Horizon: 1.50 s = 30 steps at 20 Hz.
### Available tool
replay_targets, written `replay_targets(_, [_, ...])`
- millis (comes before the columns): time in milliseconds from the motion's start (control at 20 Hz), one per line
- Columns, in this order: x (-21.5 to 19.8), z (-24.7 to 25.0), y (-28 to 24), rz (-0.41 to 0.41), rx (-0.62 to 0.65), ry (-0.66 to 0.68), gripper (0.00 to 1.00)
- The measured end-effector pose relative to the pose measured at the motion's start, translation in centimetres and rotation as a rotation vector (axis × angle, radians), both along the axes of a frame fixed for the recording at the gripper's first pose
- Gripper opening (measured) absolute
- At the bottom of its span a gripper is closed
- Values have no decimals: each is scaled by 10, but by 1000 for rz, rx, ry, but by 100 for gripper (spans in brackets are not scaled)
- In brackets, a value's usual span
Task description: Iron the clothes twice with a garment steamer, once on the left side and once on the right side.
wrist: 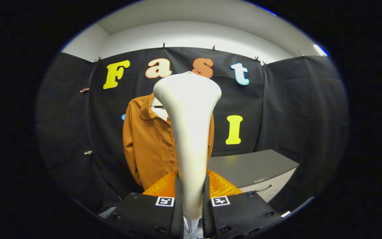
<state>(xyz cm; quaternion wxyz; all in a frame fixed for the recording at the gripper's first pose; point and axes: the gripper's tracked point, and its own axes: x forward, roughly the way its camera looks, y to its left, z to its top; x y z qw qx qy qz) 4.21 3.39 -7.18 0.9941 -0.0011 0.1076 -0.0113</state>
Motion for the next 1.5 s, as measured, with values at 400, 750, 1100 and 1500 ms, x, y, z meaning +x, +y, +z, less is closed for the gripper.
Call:
replay_targets(400, [-11,17,-16,-17,-7,-8,26])
replay_targets(750, [-13,23,-13,-5,-3,-11,26])
replay_targets(1100, [-11,23,-13,5,4,-6,26])
replay_targets(1500, [-10,26,-11,23,10,-9,26])
